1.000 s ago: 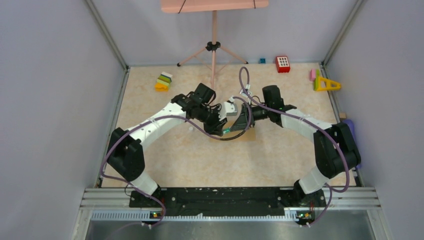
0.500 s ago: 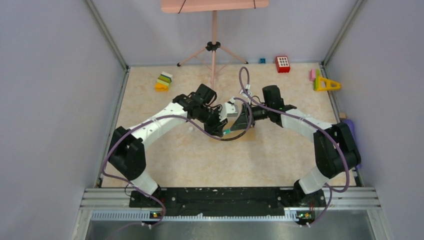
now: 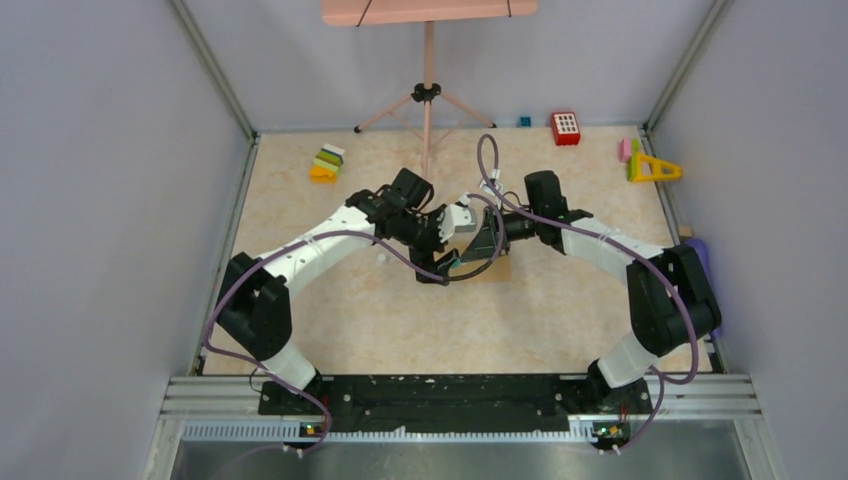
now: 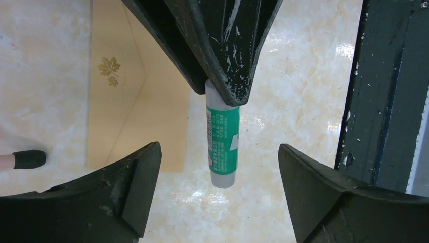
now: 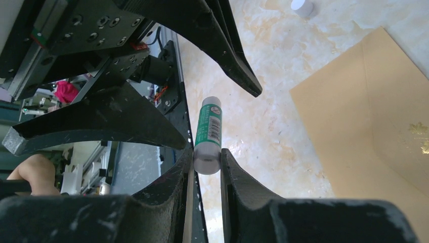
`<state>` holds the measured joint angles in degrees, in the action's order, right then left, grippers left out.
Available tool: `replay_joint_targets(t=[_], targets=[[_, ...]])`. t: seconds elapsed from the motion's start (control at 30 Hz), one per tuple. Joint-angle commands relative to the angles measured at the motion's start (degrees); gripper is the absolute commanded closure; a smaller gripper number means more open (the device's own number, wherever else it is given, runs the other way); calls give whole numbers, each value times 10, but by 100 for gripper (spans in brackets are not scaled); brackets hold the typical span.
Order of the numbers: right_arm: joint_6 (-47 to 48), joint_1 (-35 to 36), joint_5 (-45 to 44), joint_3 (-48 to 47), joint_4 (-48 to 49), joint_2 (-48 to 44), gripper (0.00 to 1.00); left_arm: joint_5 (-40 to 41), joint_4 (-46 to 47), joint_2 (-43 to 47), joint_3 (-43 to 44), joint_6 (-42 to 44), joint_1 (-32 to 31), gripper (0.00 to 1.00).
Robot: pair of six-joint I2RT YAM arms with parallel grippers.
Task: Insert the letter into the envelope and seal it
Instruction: Screw the solid glue.
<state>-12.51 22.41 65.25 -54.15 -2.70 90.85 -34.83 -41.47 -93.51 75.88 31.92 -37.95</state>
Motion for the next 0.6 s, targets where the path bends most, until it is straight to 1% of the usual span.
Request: replay_joint_targets(t=[0.0, 0.1, 0.17, 0.2, 0.3, 0.33, 0.37, 0.47, 0.5, 0.57], targets=[[2, 6, 19, -25, 17, -12, 89, -8, 24, 6, -8, 0, -3, 9], [-2, 6, 26, -25, 21, -11, 90, -10, 24, -1, -8, -1, -3, 8], [-4, 7, 31, -25, 22, -12, 90, -9, 24, -6, -6, 0, -4, 11], [-5, 7, 33, -25, 23, -12, 90, -9, 23, -9, -5, 0, -3, 16], [-7, 6, 36, -25, 23, -14, 89, -12, 17, -17, 0, 0, -3, 37], [-7, 6, 37, -25, 23, -15, 90, -13, 16, -17, 2, 1, -3, 46], [-7, 6, 39, -25, 23, -15, 89, -14, 13, -20, 3, 1, -3, 51], [-9, 6, 43, -25, 23, -18, 90, -16, 11, -21, 5, 2, -3, 57], [-8, 6, 43, -25, 23, -20, 89, -17, 11, -21, 6, 1, -3, 63], [-1, 6, 40, -24, 23, -23, 90, -21, 8, -23, 9, 1, -3, 80]])
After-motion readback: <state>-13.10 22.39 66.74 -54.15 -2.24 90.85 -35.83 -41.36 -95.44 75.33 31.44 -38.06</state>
